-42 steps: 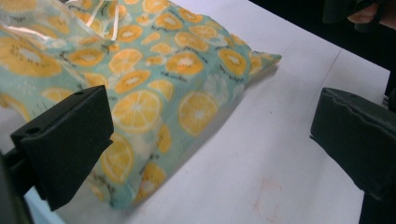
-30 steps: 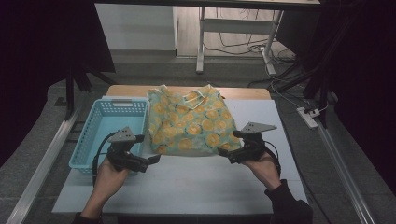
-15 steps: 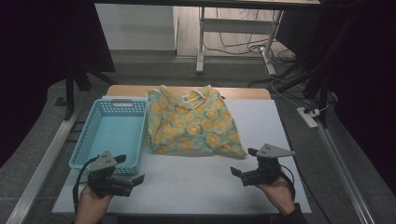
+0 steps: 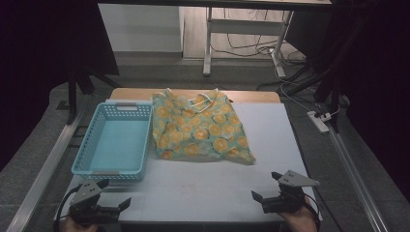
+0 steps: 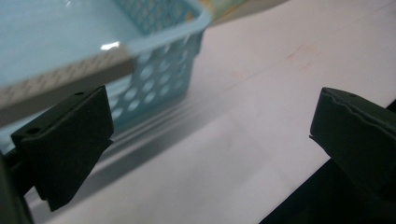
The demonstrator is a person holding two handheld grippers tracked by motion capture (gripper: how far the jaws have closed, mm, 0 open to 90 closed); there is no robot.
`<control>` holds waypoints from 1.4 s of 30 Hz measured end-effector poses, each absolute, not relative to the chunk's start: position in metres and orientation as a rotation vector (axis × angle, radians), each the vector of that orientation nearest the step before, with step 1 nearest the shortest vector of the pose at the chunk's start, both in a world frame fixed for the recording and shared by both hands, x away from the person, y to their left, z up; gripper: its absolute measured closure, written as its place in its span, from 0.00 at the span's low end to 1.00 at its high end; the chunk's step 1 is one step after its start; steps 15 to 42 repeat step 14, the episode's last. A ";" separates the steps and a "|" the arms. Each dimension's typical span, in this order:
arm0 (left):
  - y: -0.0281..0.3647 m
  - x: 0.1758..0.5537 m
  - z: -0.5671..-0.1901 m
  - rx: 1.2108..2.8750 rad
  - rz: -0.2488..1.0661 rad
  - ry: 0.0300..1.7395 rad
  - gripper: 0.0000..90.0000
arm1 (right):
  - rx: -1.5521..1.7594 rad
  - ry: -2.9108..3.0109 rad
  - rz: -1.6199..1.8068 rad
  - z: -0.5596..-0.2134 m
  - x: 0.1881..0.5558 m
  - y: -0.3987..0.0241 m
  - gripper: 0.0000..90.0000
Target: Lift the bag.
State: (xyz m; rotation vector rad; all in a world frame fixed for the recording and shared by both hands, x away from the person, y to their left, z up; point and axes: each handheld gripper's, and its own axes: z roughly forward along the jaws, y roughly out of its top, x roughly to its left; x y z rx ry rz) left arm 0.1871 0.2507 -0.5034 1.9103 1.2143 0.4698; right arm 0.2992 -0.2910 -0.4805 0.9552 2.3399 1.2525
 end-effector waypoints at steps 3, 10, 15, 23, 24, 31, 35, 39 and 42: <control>0.257 0.187 -0.511 1.919 0.456 1.250 0.00 | 0.995 2.354 1.241 -0.487 0.294 -0.298 0.00; 0.259 0.189 -0.518 1.950 0.419 1.295 0.00 | 1.067 2.388 1.177 -0.496 0.287 -0.310 0.00; 0.257 0.191 -0.518 1.969 0.408 1.295 0.00 | 1.067 2.389 1.177 -0.496 0.287 -0.310 0.00; 0.257 0.191 -0.518 1.969 0.408 1.295 0.00 | 1.067 2.389 1.177 -0.496 0.287 -0.310 0.00; 0.257 0.191 -0.518 1.969 0.408 1.295 0.00 | 1.067 2.389 1.177 -0.496 0.287 -0.310 0.00; 0.257 0.191 -0.518 1.969 0.408 1.295 0.00 | 1.067 2.389 1.177 -0.496 0.287 -0.310 0.00; 0.257 0.191 -0.518 1.969 0.408 1.295 0.00 | 1.067 2.389 1.177 -0.496 0.287 -0.310 0.00; 0.257 0.191 -0.518 1.969 0.408 1.295 0.00 | 1.067 2.389 1.177 -0.496 0.287 -0.310 0.00; 0.257 0.191 -0.518 1.969 0.408 1.295 0.00 | 1.067 2.389 1.177 -0.496 0.287 -0.310 0.00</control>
